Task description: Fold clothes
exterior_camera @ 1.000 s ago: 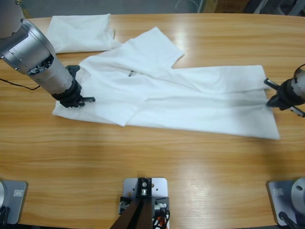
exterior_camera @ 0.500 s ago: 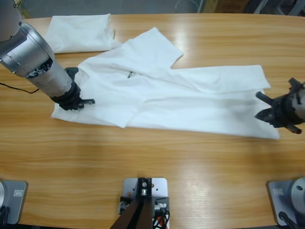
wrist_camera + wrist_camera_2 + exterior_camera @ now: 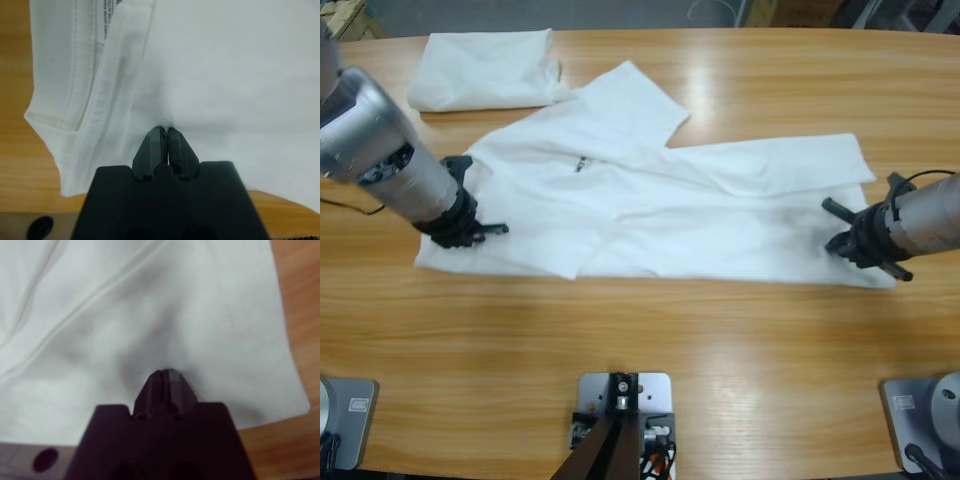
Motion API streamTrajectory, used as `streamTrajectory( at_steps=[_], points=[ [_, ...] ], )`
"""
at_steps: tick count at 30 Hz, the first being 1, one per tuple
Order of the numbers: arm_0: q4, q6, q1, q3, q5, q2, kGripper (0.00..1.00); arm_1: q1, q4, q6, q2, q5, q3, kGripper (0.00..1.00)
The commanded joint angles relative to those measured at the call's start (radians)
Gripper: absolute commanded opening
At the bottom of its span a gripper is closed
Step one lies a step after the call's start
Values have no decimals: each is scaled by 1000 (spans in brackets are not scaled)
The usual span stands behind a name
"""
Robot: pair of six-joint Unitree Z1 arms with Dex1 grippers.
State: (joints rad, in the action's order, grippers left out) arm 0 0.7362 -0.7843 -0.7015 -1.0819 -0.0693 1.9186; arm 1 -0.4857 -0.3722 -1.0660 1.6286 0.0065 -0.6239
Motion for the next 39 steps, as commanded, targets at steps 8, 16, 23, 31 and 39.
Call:
streamTrajectory(
  at_steps=[8, 16, 23, 31, 39],
  points=[
    [-9, -104, -116, 229, 14, -124, 0, -212, -311, -180, 21, 130, 35, 0],
    [-9, -107, -119, 307, 40, -211, 0, -212, -315, -183, 36, 146, 34, 0],
    [2, -119, -121, 221, 48, -281, 0, -338, -542, -60, -72, -9, -210, 404],
    [-19, 280, 86, -128, 293, -353, 594, -259, -811, 293, -147, -95, -678, 1000],
    [301, 754, 250, -828, 619, 84, 761, 64, -431, 606, -324, 19, -515, 1000]
  ],
)
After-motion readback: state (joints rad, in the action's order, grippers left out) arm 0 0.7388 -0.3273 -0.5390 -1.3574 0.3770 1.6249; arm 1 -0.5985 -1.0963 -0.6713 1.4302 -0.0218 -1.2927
